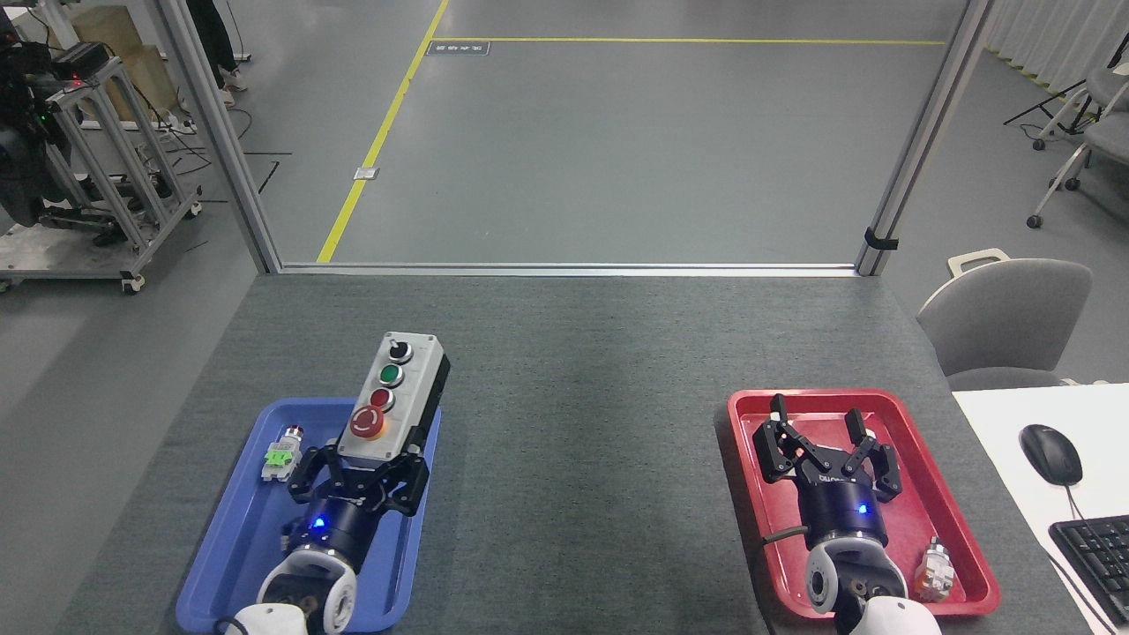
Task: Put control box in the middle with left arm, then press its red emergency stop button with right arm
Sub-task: 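Lift the control box and carry it toward the table middle, then set the box down between the trays, release, withdraw left gripper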
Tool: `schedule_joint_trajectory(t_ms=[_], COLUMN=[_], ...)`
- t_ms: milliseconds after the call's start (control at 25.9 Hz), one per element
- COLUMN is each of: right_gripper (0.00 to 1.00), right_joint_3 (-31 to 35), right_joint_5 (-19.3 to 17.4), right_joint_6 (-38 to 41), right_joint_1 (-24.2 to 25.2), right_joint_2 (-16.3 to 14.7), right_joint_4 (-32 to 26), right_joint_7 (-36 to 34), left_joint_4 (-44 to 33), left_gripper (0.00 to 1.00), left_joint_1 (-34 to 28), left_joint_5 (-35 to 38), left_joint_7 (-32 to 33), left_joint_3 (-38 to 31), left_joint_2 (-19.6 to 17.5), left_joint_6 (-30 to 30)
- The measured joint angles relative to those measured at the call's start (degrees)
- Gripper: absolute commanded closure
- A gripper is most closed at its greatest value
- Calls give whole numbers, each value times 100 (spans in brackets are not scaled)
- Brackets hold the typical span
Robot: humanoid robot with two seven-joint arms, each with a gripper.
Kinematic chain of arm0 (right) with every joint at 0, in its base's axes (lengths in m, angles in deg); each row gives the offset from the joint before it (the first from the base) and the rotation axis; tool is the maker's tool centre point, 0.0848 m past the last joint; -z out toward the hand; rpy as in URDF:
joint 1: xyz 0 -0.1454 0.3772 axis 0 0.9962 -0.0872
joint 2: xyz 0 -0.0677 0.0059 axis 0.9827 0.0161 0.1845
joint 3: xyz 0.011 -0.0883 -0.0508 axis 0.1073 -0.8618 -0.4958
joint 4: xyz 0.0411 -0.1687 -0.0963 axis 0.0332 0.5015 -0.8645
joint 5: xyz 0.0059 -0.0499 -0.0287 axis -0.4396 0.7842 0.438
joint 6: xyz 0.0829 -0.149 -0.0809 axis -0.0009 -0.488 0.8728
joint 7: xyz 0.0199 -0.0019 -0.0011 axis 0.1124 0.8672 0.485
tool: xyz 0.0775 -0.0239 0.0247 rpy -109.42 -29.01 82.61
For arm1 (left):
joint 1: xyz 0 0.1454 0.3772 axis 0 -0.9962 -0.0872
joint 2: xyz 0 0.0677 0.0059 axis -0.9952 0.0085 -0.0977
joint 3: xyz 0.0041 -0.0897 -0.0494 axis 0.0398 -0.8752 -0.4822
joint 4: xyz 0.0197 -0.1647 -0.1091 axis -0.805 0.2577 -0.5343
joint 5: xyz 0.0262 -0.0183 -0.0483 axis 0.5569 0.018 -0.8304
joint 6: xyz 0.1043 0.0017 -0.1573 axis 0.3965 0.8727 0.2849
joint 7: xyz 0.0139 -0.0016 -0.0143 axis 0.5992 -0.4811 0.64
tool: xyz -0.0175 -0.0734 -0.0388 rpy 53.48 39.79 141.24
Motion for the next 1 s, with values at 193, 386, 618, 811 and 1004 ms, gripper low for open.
schedule_joint_trajectory(t_ms=[193,386,618,811,1004], right_gripper=[0,0,0,0,0], right_joint_3=[0,0,2,3,3], right_joint_5=[0,0,0,-3,-20], right_joint_6=[-1,-18,-19,-28,-34], right_joint_1=[4,2,-1,-3,-12], right_joint_2=[17,44,56,51,27], right_joint_4=[0,0,0,0,0], right_joint_7=[-1,-1,-3,-22,-13], left_joint_4=[12,357,1140,1264,1283], left_gripper=[100,100,100,100,4], left_joint_1=[32,64,204,266,288], left_joint_5=[156,330,479,494,485], left_joint_7=[125,144,130,121,126], left_joint_3=[818,1514,1975,2182,2256], left_joint_2=[438,799,1129,1229,1246], left_joint_6=[-529,-846,-920,-946,-945])
